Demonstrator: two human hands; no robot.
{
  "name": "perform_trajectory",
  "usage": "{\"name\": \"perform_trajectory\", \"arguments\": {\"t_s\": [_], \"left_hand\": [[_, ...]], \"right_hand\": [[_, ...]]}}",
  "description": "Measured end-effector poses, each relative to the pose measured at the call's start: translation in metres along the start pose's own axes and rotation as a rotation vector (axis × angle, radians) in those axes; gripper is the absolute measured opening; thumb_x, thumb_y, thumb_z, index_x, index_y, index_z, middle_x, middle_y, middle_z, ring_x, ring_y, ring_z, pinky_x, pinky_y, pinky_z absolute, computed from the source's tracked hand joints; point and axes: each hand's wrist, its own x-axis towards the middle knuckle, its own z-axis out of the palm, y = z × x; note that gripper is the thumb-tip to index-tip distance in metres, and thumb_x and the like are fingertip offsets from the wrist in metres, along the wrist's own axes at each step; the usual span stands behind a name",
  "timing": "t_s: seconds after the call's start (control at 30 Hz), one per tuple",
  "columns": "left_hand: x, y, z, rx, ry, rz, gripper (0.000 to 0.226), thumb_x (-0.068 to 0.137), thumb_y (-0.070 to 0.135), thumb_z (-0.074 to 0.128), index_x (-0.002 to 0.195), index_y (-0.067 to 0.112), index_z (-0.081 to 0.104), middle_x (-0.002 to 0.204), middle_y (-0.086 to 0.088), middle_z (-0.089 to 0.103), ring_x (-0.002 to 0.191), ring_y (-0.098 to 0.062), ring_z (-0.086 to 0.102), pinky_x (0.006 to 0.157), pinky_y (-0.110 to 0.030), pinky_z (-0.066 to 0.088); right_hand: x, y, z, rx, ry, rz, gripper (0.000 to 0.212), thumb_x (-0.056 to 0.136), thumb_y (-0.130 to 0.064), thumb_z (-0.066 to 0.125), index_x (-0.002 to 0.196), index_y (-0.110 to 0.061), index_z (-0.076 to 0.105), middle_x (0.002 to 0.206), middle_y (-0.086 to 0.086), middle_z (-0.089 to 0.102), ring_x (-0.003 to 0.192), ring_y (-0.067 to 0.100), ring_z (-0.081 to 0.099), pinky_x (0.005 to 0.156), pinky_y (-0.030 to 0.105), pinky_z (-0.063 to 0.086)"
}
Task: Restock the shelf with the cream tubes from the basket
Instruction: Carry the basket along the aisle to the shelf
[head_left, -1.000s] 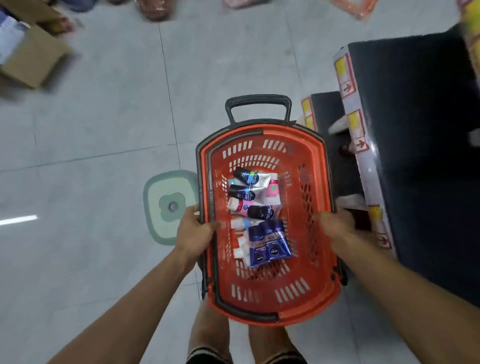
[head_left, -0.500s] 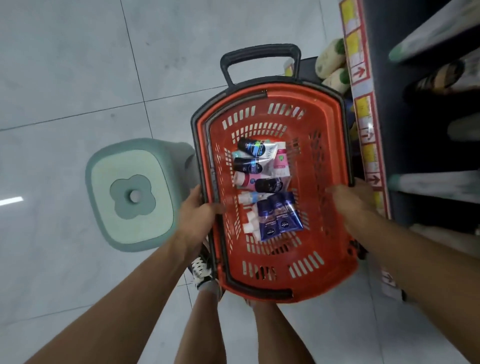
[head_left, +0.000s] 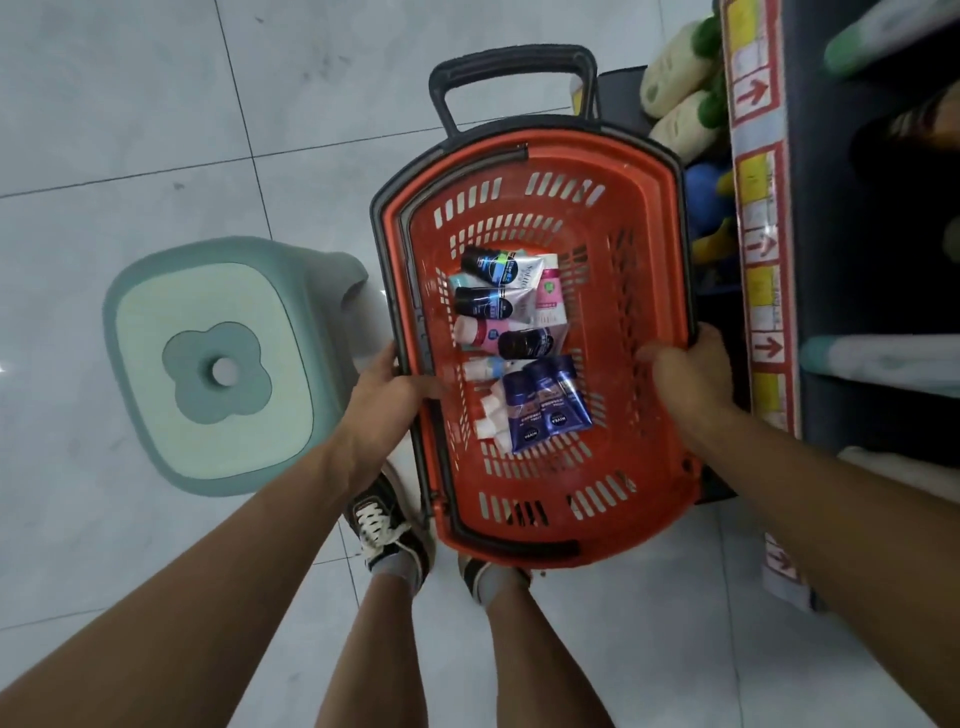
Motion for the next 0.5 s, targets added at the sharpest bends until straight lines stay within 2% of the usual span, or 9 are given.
{"name": "perform_trajectory", "arguments": {"t_s": [0.07,0.13,0.2,0.23,0.3,0.4,0.5], "left_hand": [[0.0,0.003,-0.001,0.058,0.033,-0.027,0.049,0.085,0.022,0.077,0.13,0.033,0.059,0.106,0.005,0.08,0.097,-0.017,0.077,0.102,-0.045,0.054],[-0.006,0.01,-0.002,0.223,0.09,-0.041,0.064,0.09,0.032,0.077,0.144,0.023,0.044,0.109,0.005,0.075,0.097,-0.017,0.073,0.097,-0.041,0.052],[-0.02,0.022,-0.005,0.384,0.143,-0.042,0.077,0.096,0.037,0.072,0.157,0.017,0.03,0.127,-0.002,0.066,0.112,-0.023,0.067,0.096,-0.042,0.053],[-0.03,0.03,-0.007,0.436,0.153,-0.037,0.078,0.097,0.038,0.069,0.159,0.017,0.029,0.139,-0.005,0.061,0.122,-0.026,0.063,0.1,-0.044,0.052],[-0.055,0.049,-0.01,0.524,0.156,-0.011,0.071,0.098,0.041,0.065,0.158,0.017,0.035,0.151,-0.007,0.055,0.132,-0.029,0.057,0.108,-0.047,0.049],[-0.099,0.083,-0.009,0.643,0.14,0.032,0.064,0.099,0.039,0.06,0.155,0.014,0.042,0.151,-0.009,0.056,0.133,-0.029,0.056,0.111,-0.046,0.046],[-0.148,0.115,-0.007,0.72,0.138,0.053,0.062,0.1,0.04,0.059,0.153,0.013,0.043,0.148,-0.01,0.058,0.13,-0.029,0.058,0.108,-0.046,0.048]], "right_hand": [[-0.006,-0.001,-0.001,-0.154,0.014,-0.015,0.079,0.07,-0.036,0.068,0.143,-0.012,0.048,0.125,0.012,0.061,0.105,0.032,0.064,0.091,0.051,0.057],[-0.015,-0.004,-0.004,-0.284,-0.004,0.003,0.085,0.07,-0.044,0.065,0.145,-0.011,0.043,0.131,0.016,0.054,0.112,0.038,0.06,0.094,0.055,0.055],[-0.022,-0.008,-0.01,-0.337,-0.039,0.031,0.084,0.069,-0.051,0.062,0.142,-0.012,0.045,0.13,0.016,0.054,0.11,0.039,0.06,0.093,0.055,0.055],[-0.026,-0.01,-0.013,-0.345,-0.056,0.035,0.083,0.068,-0.054,0.06,0.139,-0.013,0.049,0.127,0.015,0.056,0.106,0.037,0.062,0.091,0.054,0.057],[-0.045,-0.026,-0.024,-0.354,-0.101,-0.013,0.068,0.068,-0.054,0.058,0.125,-0.018,0.061,0.115,0.011,0.064,0.092,0.031,0.066,0.083,0.046,0.06],[-0.098,-0.067,-0.048,-0.377,-0.17,-0.179,0.015,0.085,-0.031,0.061,0.09,-0.021,0.07,0.086,0.002,0.07,0.07,0.021,0.068,0.062,0.03,0.054],[-0.148,-0.101,-0.069,-0.432,-0.182,-0.321,0.012,0.09,-0.022,0.06,0.079,-0.02,0.064,0.076,-0.004,0.065,0.067,0.019,0.064,0.054,0.028,0.044]]}}
